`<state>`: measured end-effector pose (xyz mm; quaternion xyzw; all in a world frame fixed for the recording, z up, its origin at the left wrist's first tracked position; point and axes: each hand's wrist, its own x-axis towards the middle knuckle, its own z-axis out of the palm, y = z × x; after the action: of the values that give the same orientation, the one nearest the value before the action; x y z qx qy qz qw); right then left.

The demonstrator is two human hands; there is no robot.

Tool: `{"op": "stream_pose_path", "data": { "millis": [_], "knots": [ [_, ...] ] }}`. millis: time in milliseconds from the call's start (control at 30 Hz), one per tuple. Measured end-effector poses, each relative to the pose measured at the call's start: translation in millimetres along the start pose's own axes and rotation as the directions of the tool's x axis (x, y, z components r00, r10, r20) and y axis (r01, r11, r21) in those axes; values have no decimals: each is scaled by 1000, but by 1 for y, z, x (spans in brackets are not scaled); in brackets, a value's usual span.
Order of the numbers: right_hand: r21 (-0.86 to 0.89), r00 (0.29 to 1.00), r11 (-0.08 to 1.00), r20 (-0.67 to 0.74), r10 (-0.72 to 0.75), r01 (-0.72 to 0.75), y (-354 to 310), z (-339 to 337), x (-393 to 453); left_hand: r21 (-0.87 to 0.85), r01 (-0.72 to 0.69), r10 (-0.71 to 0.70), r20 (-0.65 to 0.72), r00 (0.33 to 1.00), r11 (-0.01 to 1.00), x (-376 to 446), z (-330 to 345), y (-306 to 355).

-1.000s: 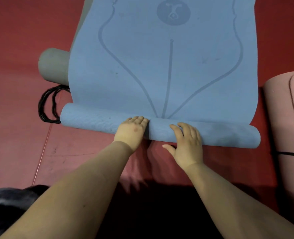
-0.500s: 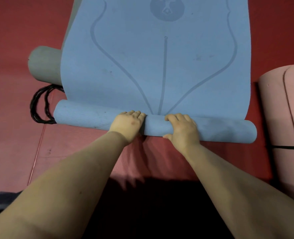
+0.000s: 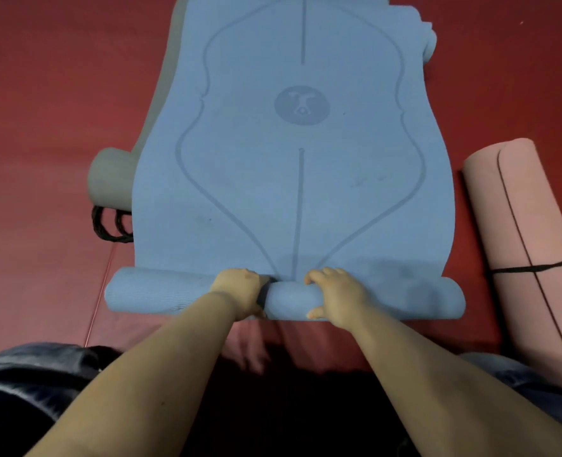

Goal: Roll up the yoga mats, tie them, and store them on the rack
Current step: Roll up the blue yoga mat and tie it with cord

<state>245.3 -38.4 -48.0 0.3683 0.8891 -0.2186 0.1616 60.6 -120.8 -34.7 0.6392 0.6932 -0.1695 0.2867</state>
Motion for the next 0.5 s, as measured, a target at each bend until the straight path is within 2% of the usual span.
{"op": "stream_pose_path", "data": {
  "millis": [67,167,233,300,333,367,433,500],
  "knots": [
    [-120,986,993,-164,-37,17,-4,6,-11,-28,3,-3,4,1000,1000,3,-1,-5],
    [-126,905,992,-420,-64,11,-10,28,-28,-65,10,-7,49,999,998,14,-5,-11],
    [-85,892,996,-449,-45,8,-11,35,-26,-90,20,-11,96,995,996,20,-9,-14],
    [-89,908,996,-417,-32,-6,-7,30,-14,-133,22,-11,83,997,991,22,-8,-18],
    [-77,921,997,-390,-15,-16,-4,26,-7,-152,11,-8,20,1000,988,20,-5,-20],
    [-43,936,999,-353,0,-16,-2,20,0,-167,-16,-3,-113,994,986,15,1,-20],
    [53,964,999,-264,20,-6,2,3,14,-155,-82,-1,-470,883,985,3,22,-18],
    [121,989,993,-142,33,-15,6,-9,28,-91,-90,15,-618,786,992,-3,45,-13]
  ]
}}
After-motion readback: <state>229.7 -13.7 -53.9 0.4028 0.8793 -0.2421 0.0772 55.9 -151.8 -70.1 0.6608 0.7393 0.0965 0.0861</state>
